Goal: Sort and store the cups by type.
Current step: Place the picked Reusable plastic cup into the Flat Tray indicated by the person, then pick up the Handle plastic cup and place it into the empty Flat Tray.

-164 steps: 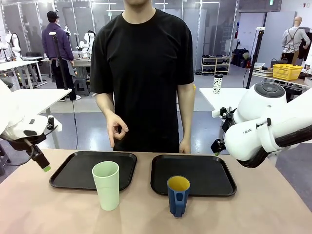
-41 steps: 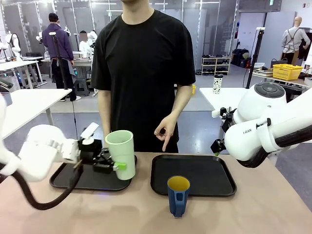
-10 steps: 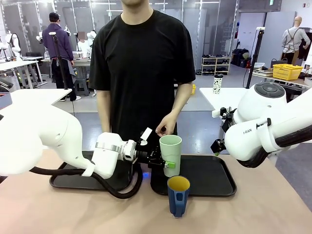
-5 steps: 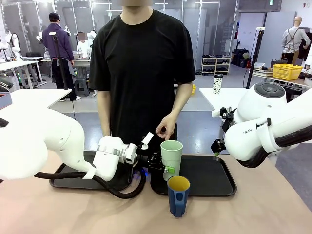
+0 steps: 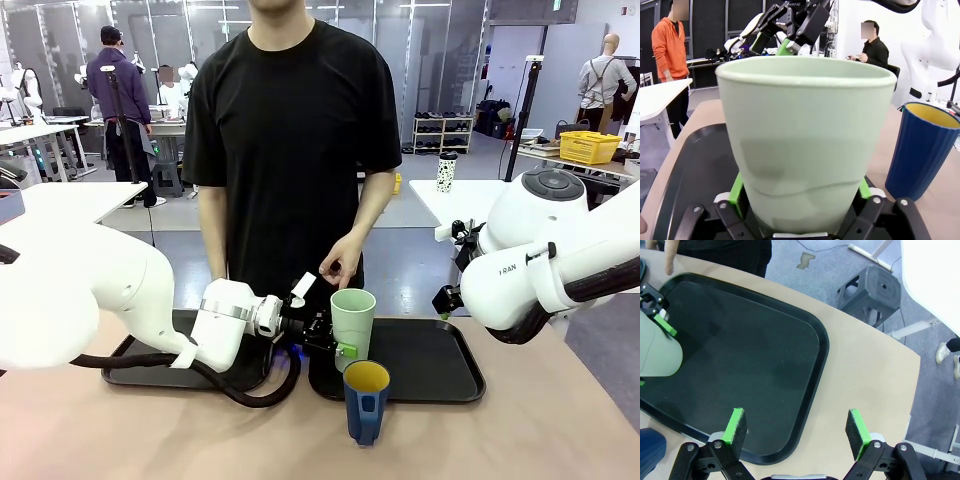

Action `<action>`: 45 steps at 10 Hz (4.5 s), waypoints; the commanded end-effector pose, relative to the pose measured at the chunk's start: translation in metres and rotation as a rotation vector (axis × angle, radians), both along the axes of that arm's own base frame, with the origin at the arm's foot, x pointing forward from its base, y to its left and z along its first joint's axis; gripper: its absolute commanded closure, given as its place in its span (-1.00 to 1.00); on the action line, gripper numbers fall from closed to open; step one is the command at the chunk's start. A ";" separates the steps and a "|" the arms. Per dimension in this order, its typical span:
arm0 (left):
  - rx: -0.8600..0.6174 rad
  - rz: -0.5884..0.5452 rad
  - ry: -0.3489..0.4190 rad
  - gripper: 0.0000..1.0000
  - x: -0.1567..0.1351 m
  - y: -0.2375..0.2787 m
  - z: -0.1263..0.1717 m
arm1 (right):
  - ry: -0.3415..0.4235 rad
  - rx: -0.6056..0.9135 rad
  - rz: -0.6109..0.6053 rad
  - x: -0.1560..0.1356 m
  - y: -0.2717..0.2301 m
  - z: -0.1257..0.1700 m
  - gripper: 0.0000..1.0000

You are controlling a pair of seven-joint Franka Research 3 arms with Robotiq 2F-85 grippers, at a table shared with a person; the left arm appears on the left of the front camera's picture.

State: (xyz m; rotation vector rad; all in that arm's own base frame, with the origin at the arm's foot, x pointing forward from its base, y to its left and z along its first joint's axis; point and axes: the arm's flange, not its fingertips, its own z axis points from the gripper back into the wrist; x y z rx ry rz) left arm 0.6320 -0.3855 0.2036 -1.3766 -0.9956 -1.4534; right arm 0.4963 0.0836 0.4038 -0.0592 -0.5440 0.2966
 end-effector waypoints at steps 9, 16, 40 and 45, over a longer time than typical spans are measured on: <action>0.148 0.019 0.042 -1.00 -0.006 0.020 0.019 | -0.001 -0.001 0.001 0.000 0.001 0.000 -1.00; 0.356 0.108 0.000 -1.00 -0.030 0.055 0.054 | -0.001 -0.001 0.001 0.000 0.001 0.000 -1.00; 1.084 0.385 -0.161 -1.00 -0.165 0.237 0.179 | -0.001 -0.001 0.001 0.000 0.001 0.000 -1.00; 1.305 0.498 -0.068 -1.00 -0.195 0.307 0.164 | -0.001 -0.001 0.001 0.000 0.001 0.000 -1.00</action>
